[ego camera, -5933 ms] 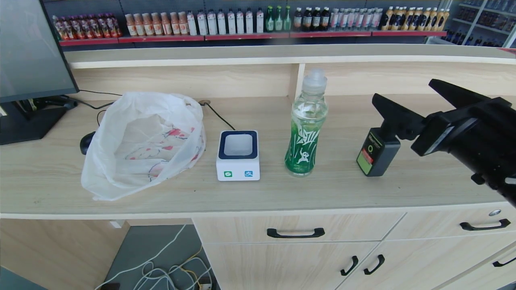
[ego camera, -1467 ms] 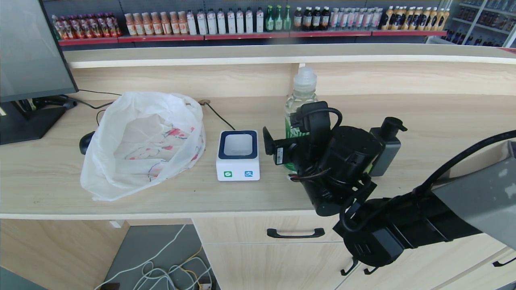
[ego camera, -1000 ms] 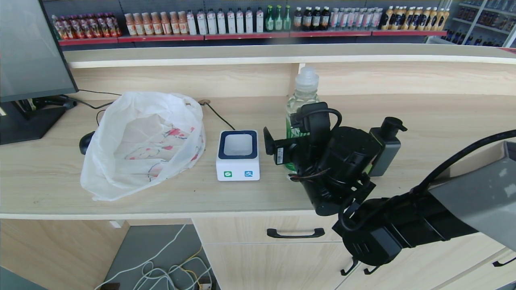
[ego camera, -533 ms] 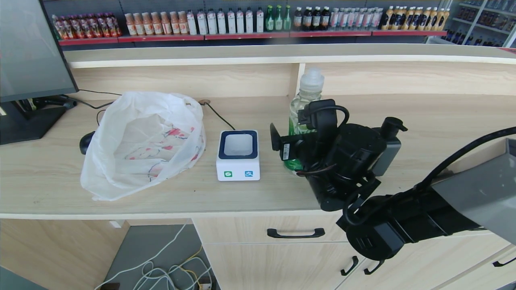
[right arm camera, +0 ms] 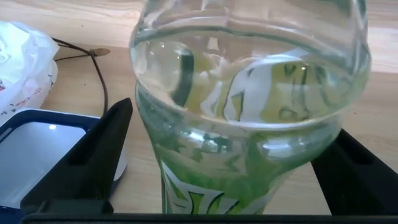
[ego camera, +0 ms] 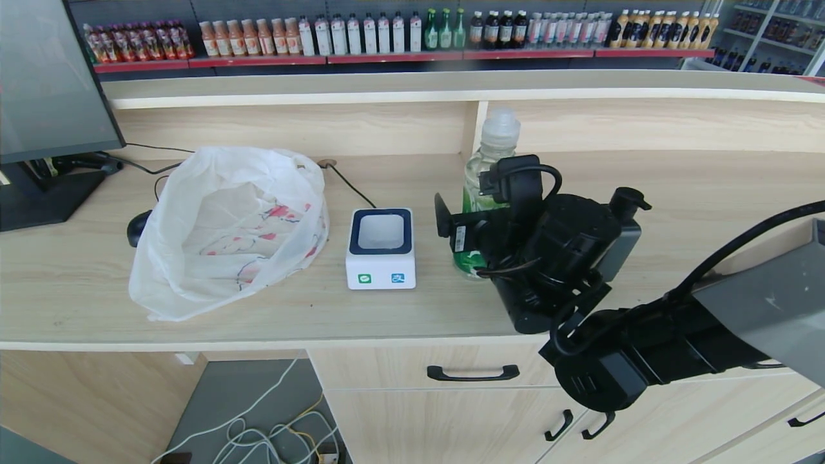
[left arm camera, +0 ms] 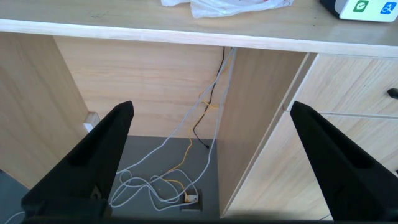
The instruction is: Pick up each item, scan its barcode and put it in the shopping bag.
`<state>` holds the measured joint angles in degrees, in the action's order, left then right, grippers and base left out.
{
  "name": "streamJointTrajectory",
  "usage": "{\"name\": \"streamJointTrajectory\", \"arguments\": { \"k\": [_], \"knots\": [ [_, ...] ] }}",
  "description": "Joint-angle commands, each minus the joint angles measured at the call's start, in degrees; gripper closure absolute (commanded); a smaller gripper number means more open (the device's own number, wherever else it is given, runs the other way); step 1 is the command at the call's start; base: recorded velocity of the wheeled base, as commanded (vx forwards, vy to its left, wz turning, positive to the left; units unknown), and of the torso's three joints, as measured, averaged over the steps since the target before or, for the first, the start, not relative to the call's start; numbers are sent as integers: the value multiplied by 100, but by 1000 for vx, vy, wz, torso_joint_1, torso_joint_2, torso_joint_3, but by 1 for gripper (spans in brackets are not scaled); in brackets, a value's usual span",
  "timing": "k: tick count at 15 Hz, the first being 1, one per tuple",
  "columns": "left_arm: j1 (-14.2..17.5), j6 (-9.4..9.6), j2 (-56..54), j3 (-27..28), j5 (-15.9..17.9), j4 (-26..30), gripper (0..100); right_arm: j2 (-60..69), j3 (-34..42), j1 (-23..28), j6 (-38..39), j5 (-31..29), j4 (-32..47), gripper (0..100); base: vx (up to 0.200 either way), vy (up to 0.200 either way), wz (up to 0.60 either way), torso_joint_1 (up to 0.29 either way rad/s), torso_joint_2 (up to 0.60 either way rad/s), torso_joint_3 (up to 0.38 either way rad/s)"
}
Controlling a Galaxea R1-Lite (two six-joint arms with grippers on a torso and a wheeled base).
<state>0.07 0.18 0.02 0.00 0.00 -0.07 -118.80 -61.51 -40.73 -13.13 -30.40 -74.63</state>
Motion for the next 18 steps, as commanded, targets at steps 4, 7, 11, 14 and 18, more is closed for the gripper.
{"name": "streamJointTrajectory", "arguments": {
  "k": [4, 7, 11, 14, 18],
  "knots": [
    [1, -1, -2, 0, 0, -1, 0, 6, -19, 118, -23, 52, 1, 0, 0, 0, 0, 0, 0, 0],
    [1, -1, -2, 0, 0, -1, 0, -29, -256, 127, -23, 105, 1, 0, 0, 0, 0, 0, 0, 0],
    [1, -1, -2, 0, 0, -1, 0, -47, -282, 162, -23, 131, 1, 0, 0, 0, 0, 0, 0, 0],
    [1, -1, -2, 0, 0, -1, 0, -47, -273, 153, -14, 122, -8, 0, 0, 0, 0, 0, 0, 0],
    [1, -1, -2, 0, 0, -1, 0, -47, -265, 153, -5, 122, -157, 100, 0, 0, 0, 0, 0, 0]
  ]
}}
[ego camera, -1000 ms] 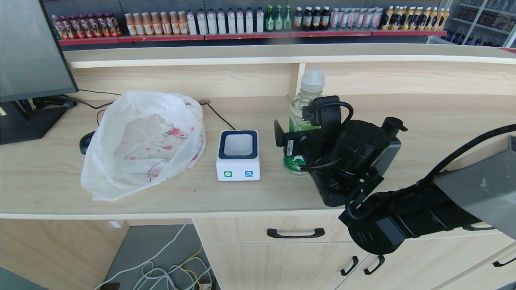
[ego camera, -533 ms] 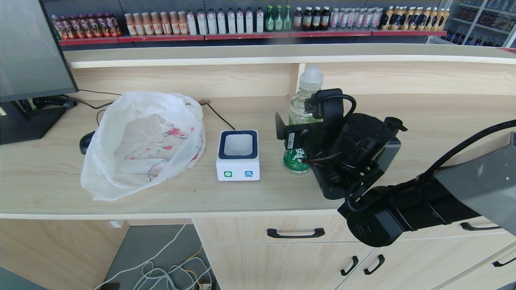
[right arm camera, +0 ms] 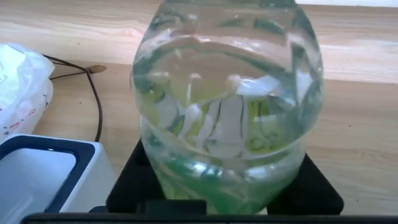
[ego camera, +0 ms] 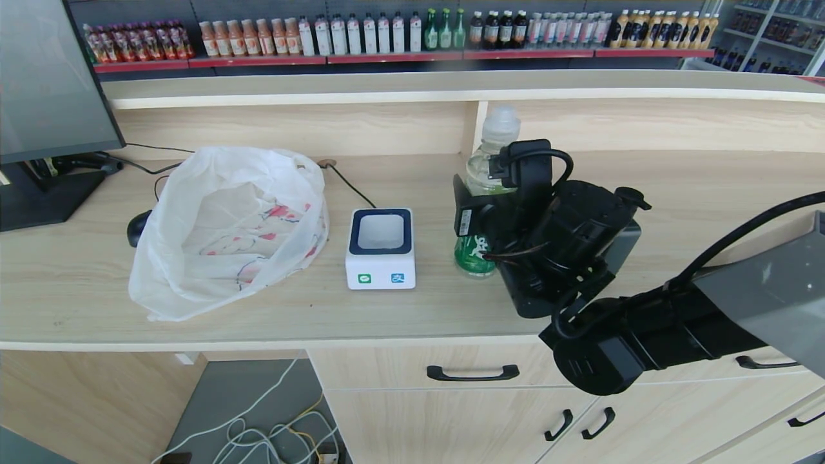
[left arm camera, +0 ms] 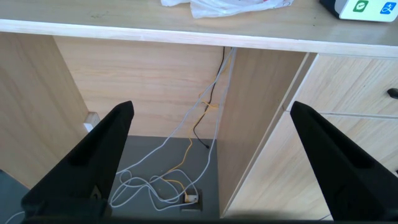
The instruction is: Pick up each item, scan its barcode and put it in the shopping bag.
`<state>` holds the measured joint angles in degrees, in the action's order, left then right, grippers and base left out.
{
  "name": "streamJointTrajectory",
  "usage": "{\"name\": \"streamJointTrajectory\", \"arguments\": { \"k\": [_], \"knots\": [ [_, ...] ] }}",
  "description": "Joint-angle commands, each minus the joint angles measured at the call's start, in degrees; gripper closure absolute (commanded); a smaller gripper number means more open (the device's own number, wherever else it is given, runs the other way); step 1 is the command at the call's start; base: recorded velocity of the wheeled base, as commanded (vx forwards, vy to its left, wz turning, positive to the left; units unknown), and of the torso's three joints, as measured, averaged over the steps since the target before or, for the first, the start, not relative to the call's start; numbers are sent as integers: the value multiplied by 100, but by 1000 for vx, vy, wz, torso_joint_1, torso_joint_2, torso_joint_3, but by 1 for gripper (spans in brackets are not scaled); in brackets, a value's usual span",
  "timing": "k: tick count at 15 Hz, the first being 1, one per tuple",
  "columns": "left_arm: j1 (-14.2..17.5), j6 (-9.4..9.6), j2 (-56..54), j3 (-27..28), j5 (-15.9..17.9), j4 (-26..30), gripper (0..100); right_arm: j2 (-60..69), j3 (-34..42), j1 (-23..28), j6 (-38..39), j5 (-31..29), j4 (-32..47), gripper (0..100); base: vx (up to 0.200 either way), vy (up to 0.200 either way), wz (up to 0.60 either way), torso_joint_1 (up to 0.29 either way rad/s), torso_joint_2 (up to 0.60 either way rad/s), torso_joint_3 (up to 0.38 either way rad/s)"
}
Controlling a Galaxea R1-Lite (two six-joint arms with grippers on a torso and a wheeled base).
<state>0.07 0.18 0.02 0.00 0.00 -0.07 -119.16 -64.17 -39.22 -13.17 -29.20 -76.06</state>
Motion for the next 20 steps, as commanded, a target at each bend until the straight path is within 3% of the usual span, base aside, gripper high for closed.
{"name": "streamJointTrajectory", "arguments": {
  "k": [1, 20],
  "knots": [
    [1, -1, -2, 0, 0, -1, 0, -10, -8, 2, -2, 2, -14, 100, 0, 0, 0, 0, 0, 0],
    [1, -1, -2, 0, 0, -1, 0, 455, 27, 2, 7, 37, -129, 100, 0, 0, 0, 0, 0, 0]
  ]
}}
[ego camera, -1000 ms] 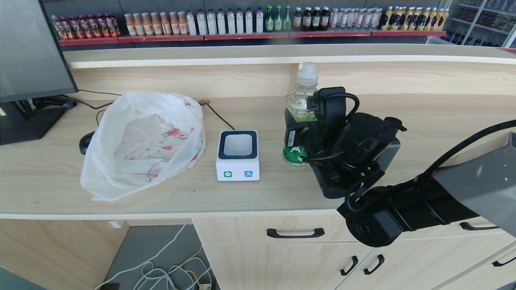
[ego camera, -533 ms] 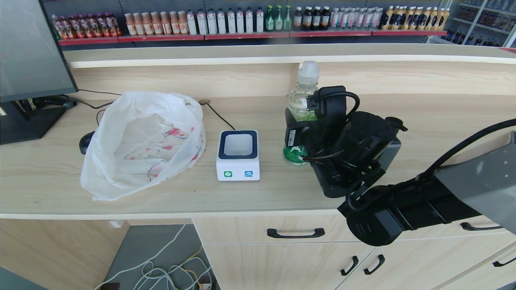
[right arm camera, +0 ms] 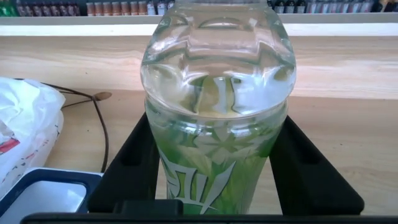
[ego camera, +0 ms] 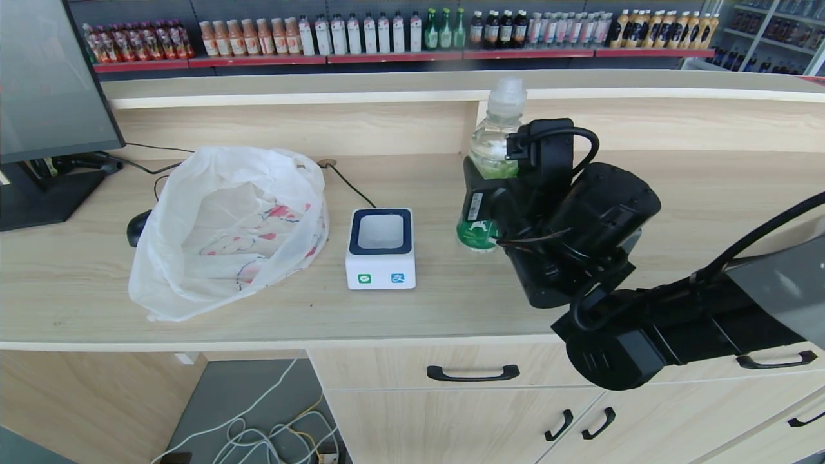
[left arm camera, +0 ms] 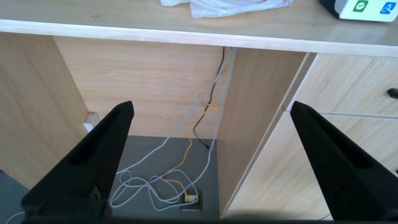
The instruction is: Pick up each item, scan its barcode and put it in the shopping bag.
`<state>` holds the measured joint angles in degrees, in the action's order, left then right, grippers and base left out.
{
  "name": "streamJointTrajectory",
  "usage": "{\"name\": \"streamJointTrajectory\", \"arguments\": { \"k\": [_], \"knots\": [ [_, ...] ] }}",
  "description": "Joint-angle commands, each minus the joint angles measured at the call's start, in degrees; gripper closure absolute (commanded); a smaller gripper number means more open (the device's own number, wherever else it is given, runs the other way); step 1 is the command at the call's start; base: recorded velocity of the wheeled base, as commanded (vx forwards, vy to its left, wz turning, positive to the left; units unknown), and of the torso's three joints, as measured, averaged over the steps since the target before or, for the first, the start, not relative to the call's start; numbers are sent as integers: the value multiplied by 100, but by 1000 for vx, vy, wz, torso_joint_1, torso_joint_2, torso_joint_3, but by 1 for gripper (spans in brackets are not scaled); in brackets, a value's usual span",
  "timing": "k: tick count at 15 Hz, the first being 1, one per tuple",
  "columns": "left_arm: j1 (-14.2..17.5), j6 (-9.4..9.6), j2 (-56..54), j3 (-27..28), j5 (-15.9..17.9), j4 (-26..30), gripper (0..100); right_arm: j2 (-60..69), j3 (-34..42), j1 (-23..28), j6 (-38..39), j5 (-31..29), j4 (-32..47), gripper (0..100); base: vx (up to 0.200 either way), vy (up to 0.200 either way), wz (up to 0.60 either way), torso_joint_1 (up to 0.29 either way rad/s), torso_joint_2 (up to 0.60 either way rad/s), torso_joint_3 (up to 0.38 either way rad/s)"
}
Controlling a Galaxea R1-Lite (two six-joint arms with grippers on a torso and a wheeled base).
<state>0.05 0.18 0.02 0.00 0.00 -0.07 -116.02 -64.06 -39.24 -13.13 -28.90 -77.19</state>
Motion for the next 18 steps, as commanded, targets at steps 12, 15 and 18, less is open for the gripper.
{"name": "streamJointTrajectory", "arguments": {
  "k": [12, 15, 18],
  "knots": [
    [4, -1, -2, 0, 0, -1, 0, 2083, 2521, -303, -14, 113, -376, 100, 0, 0, 0, 0, 0, 0],
    [4, -1, -2, 0, 0, -1, 0, 2496, 3268, -655, -164, 95, -376, 100, 0, 0, 0, 0, 0, 0],
    [4, -1, -2, 0, 0, -1, 0, 2751, 3418, -1516, -946, -1, -384, 100, 0, 0, 0, 0, 0, 0]
  ]
}}
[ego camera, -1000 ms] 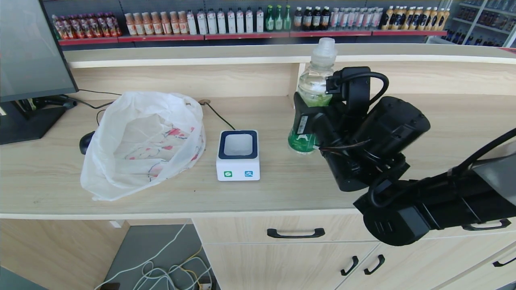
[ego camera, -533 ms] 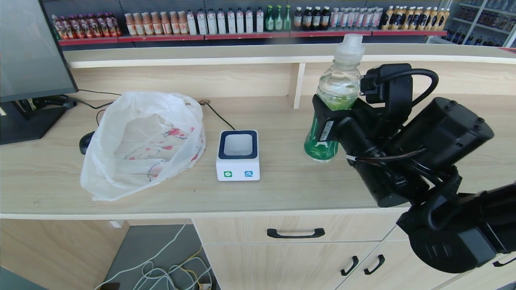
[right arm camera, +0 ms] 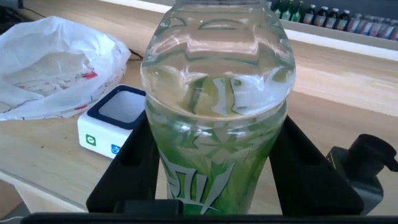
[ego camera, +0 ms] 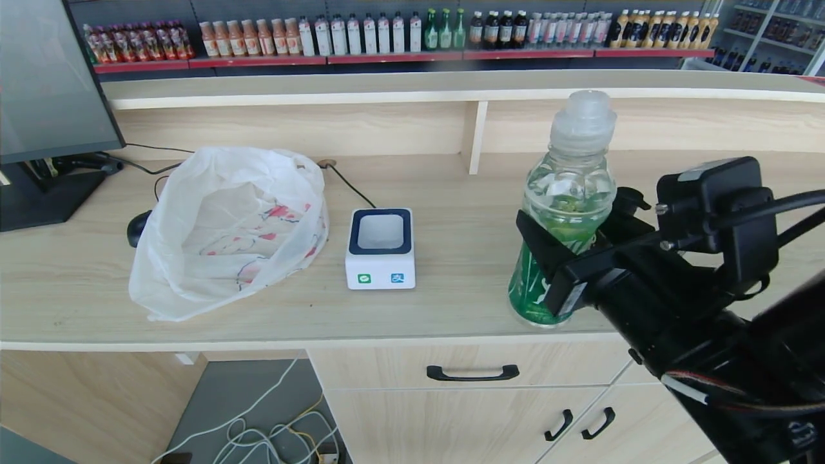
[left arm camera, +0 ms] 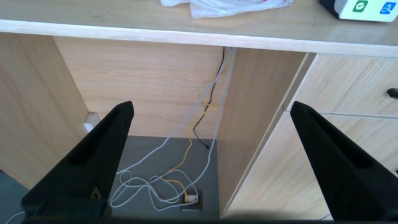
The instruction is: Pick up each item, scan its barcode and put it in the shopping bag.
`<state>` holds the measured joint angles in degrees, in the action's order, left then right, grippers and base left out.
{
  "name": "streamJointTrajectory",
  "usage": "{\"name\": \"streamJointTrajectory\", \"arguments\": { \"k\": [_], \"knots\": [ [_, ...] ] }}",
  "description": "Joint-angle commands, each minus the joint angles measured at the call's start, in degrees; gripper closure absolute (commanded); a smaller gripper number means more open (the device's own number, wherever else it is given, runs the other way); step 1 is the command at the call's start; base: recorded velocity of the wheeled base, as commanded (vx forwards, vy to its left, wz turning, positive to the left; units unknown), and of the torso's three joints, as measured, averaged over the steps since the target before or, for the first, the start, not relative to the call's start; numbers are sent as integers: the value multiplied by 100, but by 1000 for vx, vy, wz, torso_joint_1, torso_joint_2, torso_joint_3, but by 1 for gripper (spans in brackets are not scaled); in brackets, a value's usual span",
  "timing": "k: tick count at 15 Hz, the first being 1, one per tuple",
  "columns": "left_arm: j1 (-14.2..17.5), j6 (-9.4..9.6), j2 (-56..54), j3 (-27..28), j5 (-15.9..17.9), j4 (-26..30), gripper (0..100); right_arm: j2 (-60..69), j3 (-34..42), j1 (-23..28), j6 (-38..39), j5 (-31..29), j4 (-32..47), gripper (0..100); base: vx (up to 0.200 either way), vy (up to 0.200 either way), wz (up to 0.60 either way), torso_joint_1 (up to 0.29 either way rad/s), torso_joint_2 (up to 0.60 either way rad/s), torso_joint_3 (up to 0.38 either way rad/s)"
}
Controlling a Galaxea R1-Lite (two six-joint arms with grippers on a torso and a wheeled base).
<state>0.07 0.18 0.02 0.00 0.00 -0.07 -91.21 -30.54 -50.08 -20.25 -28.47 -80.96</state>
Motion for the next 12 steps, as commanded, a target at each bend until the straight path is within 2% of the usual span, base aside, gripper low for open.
{"name": "streamJointTrajectory", "arguments": {
  "k": [1, 4, 5, 12],
  "knots": [
    [1, -1, -2, 0, 0, -1, 0, 279, -66, -749, -506, -230, -8, 100, 0, 0, 0, 0, 0, 0],
    [1, -1, -2, 0, 0, -1, 0, 350, -242, -1531, -682, -1021, -25, 100, 0, 0, 0, 0, 0, 0],
    [1, -1, -2, 0, 0, -1, 0, 411, -172, -1672, -709, -1082, -34, 100, 0, 0, 0, 0, 0, 0],
    [1, -1, -2, 0, 0, -1, 0, 147, 399, -1927, -717, -1065, -605, 100, 0, 0, 0, 0, 0, 0]
  ]
}}
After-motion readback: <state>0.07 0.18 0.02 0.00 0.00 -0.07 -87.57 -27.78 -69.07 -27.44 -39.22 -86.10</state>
